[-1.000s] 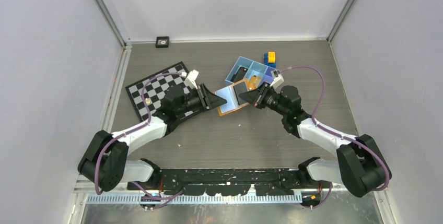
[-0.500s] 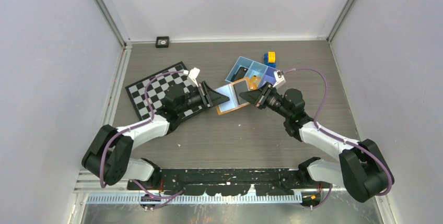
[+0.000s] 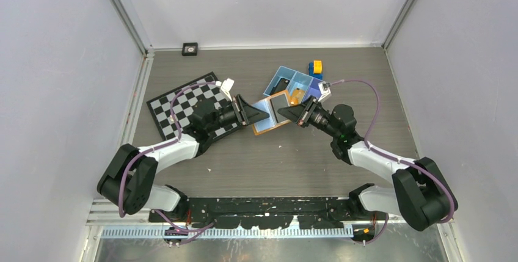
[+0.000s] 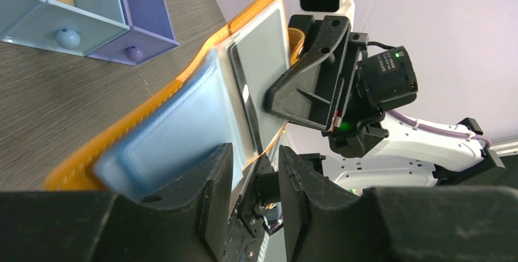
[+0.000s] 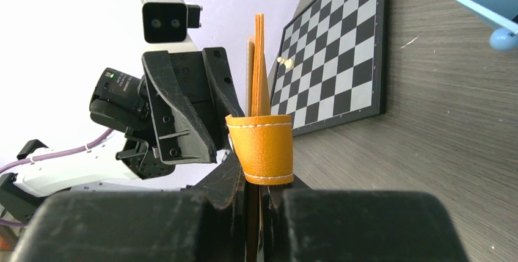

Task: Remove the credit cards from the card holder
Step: Remove the credit card from the card holder.

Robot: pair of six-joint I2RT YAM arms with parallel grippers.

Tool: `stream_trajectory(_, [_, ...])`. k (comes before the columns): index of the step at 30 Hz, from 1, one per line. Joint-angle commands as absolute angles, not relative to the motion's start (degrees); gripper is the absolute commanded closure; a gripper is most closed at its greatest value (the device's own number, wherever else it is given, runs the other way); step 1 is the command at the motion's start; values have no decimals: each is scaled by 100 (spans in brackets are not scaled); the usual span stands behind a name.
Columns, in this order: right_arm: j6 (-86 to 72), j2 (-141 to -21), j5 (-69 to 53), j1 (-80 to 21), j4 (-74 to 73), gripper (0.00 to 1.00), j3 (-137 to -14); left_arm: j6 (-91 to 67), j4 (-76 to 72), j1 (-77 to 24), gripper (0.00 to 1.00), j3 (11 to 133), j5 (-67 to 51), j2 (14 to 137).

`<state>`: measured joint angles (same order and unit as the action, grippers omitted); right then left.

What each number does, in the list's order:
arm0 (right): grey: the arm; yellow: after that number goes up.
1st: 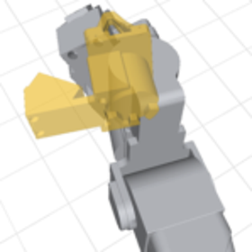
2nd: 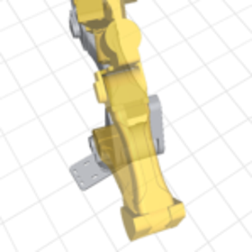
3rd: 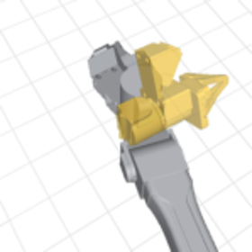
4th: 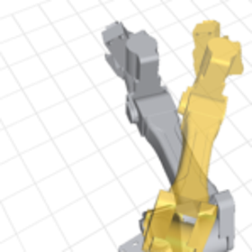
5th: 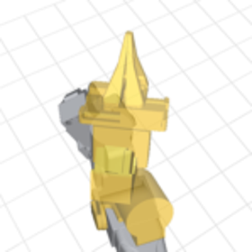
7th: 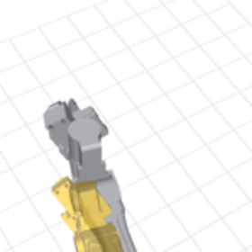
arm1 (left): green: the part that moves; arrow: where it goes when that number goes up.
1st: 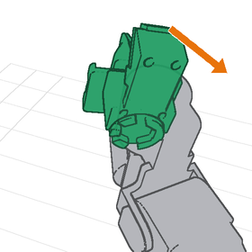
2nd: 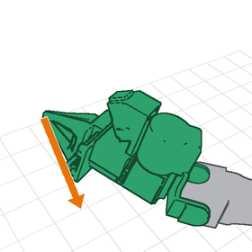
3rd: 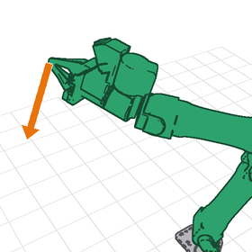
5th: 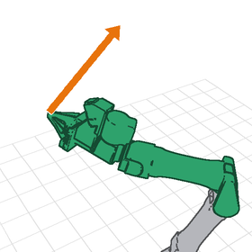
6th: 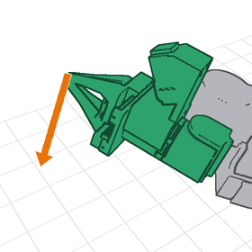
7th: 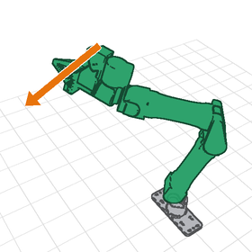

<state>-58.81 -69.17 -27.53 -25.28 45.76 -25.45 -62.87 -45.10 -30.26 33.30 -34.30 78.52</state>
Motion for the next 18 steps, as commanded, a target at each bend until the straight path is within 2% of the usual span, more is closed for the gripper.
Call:
stream_trajectory(1, [-6050,-7040,-3160,-2598,5295,99,-2728,-6282,-4875,-3032,65,3333,-3538,7812])
stream_trajectory(10, [-5914,-7314,-3445,-2897,5460,100,-2917,-6339,-4879,-3032,64,3399,-3598,7942])
stream_trajectory(18, [-5877,-7657,-3524,-3064,5405,99,-3082,-6522,-5607,-3023,64,3216,-3653,7817])
